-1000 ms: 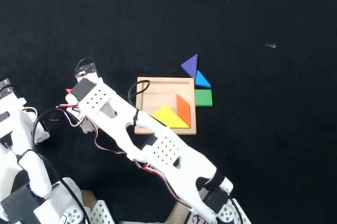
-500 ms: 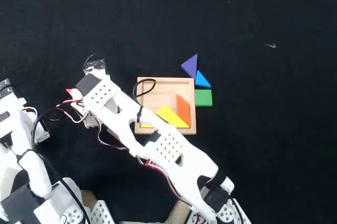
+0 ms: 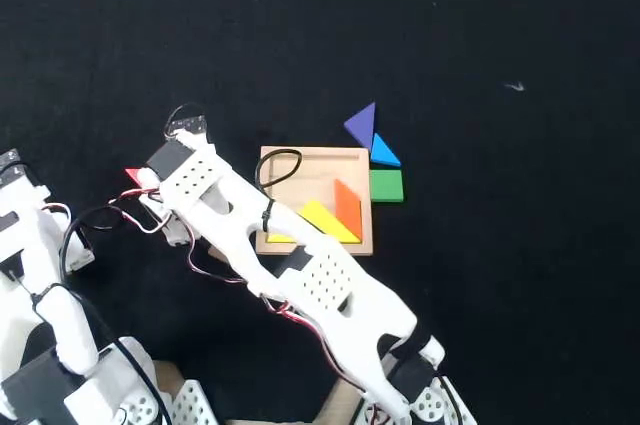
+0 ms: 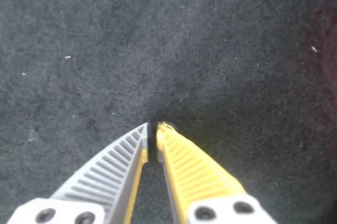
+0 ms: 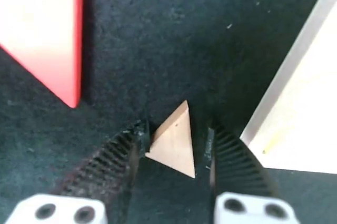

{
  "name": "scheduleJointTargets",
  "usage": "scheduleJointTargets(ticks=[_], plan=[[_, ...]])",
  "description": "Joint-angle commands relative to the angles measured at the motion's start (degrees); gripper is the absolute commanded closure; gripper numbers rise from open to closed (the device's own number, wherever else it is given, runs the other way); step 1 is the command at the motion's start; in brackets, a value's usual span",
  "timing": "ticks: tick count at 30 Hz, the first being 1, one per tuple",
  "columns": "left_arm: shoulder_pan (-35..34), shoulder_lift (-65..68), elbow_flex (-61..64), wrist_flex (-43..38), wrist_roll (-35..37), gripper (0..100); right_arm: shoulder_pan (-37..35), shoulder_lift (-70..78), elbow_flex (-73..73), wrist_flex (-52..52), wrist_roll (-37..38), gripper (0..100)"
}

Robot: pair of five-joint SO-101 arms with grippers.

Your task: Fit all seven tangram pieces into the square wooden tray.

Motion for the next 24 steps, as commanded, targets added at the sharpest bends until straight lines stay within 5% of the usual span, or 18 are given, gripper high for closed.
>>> scheduleJointTargets(ticks=[1,7,24], plan=[[0.57,-1.85,-0.48,-0.70,0.18,95,0.09,-2.95,0.92,1.67,0.00,81.7],[0.57,-1.85,-0.48,-0.70,0.18,95,0.09,-3.03,1.89,1.76,2.02,72.4],[0.57,-1.85,-0.48,-0.70,0.18,95,-6.15,-8.22,7.60,1.76,7.56,72.0]])
